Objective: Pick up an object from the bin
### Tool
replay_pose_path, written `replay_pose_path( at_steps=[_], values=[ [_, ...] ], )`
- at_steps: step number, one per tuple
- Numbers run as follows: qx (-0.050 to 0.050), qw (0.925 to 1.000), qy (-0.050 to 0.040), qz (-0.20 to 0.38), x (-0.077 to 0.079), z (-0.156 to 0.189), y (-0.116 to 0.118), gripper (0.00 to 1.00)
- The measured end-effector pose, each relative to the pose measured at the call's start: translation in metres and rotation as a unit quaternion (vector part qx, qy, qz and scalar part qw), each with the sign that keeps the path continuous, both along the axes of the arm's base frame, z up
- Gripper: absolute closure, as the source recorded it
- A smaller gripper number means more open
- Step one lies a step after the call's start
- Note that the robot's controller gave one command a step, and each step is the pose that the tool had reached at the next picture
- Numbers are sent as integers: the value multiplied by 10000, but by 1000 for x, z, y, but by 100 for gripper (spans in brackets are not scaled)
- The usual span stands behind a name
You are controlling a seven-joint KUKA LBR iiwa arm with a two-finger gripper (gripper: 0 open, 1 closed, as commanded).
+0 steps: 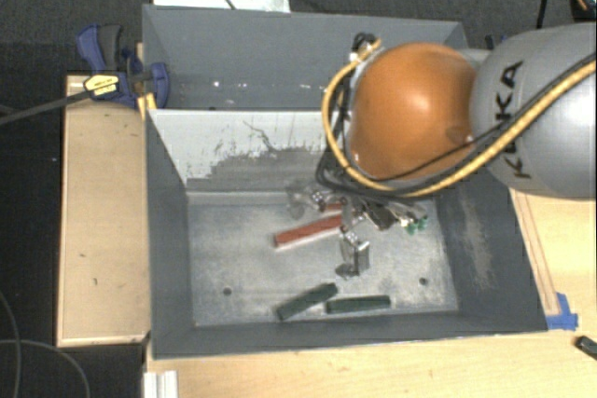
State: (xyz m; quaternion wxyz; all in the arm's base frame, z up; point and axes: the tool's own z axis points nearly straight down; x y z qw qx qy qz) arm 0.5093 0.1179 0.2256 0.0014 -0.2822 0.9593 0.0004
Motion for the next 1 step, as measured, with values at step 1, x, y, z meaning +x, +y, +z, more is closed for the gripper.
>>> replay_pose_path(
  at_steps=[1],
  values=[
    [-5, 9997, 23, 254, 31, -157, -43, 0]
  ],
)
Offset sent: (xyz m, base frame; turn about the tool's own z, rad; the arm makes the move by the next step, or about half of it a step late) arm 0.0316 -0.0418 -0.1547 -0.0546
